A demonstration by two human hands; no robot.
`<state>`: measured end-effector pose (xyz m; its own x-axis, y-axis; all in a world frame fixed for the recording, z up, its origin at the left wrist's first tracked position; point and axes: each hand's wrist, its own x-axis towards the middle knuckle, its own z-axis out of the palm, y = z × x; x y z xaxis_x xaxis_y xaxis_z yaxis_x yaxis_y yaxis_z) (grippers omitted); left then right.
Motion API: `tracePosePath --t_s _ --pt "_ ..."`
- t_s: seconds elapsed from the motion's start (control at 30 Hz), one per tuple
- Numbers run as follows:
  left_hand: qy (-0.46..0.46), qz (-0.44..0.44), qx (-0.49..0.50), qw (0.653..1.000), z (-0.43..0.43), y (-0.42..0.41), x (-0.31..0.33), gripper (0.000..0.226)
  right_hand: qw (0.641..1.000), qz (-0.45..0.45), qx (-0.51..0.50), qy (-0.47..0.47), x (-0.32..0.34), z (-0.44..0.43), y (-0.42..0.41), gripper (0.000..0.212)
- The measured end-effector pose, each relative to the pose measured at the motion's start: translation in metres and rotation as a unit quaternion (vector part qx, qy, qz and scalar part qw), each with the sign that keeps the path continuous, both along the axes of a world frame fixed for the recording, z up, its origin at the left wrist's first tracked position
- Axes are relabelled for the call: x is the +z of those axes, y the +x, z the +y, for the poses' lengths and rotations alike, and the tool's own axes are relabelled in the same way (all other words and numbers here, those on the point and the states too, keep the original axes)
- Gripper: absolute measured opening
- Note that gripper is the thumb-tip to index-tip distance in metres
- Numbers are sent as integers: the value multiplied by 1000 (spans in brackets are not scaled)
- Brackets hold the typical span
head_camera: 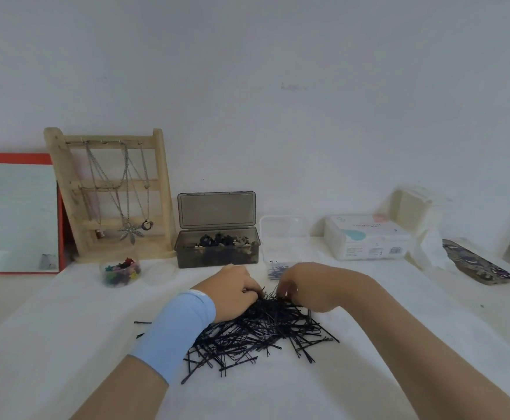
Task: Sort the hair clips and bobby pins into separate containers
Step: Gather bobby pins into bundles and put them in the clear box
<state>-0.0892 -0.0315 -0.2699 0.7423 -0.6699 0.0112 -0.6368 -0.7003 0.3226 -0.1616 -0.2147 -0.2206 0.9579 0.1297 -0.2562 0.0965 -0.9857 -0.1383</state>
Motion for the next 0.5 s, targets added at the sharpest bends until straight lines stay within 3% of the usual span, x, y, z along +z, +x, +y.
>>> tracePosePath --t_s 0.07,0.23,0.33,0.4,0.5 --pt "-22 17 5 1000 0 -7 -1 37 998 -16 -19 52 -3 -6 -3 41" --pt "67 53 1 996 -9 -16 3 108 993 -24 -49 104 -7 -15 -8 44" --pt "108 9 -28 994 -16 -21 2 114 994 -39 -82 56 -12 -16 -8 40" --pt "109 -5 -42 993 -20 -23 -1 112 993 -33 -115 11 -17 -17 -9 22" --pt "50 18 -50 997 -23 -25 0 85 993 -14 -116 -12 -19 -15 -11 14"
